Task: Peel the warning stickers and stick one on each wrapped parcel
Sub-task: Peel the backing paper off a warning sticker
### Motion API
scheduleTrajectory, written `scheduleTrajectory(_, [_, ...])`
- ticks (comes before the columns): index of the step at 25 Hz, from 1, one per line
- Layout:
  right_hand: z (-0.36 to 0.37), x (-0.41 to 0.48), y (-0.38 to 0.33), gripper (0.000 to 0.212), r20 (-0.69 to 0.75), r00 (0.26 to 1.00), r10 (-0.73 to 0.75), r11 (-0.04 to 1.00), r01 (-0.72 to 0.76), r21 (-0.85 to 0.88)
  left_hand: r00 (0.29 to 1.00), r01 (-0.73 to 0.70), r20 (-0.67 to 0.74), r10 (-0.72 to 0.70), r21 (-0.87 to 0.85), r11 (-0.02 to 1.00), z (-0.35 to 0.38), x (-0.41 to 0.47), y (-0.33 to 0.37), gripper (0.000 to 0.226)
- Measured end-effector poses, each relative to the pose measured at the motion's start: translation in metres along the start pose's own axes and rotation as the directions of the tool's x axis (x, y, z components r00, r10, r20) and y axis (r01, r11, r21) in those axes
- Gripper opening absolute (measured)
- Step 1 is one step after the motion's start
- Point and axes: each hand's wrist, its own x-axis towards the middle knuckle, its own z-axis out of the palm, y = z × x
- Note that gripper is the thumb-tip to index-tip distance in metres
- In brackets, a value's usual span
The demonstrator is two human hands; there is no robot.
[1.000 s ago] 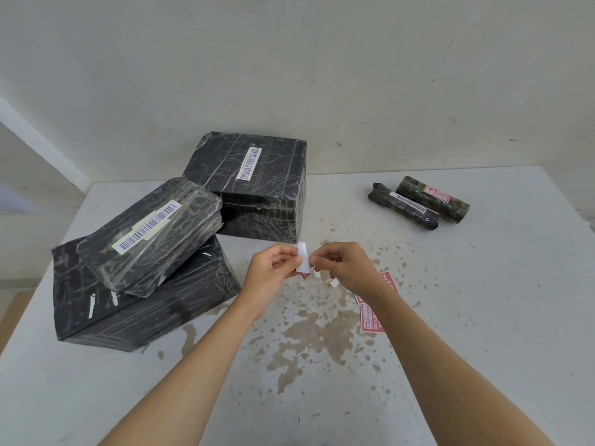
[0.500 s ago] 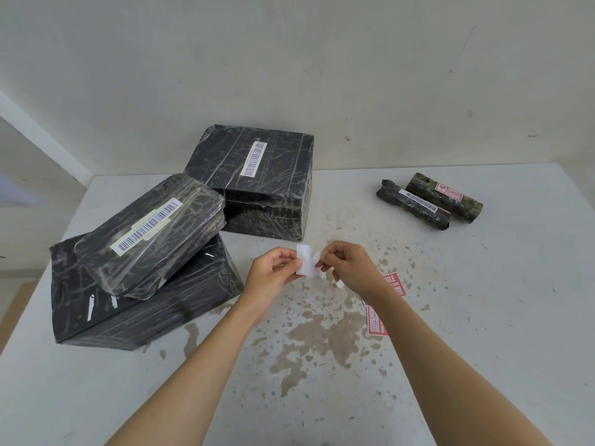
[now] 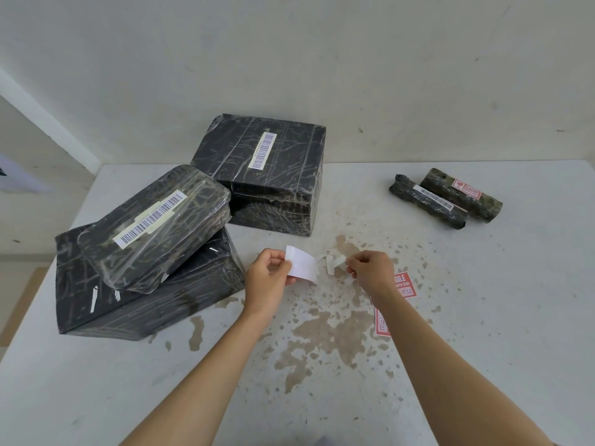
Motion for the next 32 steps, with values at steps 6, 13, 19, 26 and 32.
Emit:
scheduleTrajectory(6, [-0.007, -0.003, 0.002, 0.02, -0.006, 0.999, -0.039, 0.992, 0.038, -0.122, 0.997, 0.045, 0.07, -0.036, -0.128, 0.991, 0.003, -0.004, 0.008, 0.016])
scheduleTrajectory(13, [-0.014, -0.014, 0.006, 0.03, 0.05, 0.997, -0.064, 0.981, 0.072, -0.181, 0.996, 0.042, 0.085, -0.028, -0.165, 0.985, 0.008, -0.009, 0.016, 0.025])
scheduleTrajectory(19, [-0.017, -0.027, -0.001, 0.024, 0.067, 0.974, -0.215, 0.976, 0.217, -0.018, 0.993, 0.1, 0.087, -0.078, -0.276, 0.956, 0.005, -0.009, 0.02, 0.024])
scheduleTrajectory(26, [-0.024, -0.037, -0.012, 0.002, 0.344, 0.915, -0.213, 0.948, 0.108, 0.3, 0.972, 0.229, 0.165, -0.168, -0.503, 0.833, 0.008, -0.012, 0.027, 0.029])
scheduleTrajectory(32, [-0.029, -0.042, -0.013, 0.003, 0.332, 0.906, -0.263, 0.904, 0.111, 0.412, 0.922, 0.373, 0.3, -0.246, -0.511, 0.775, 0.017, -0.035, 0.018, 0.039])
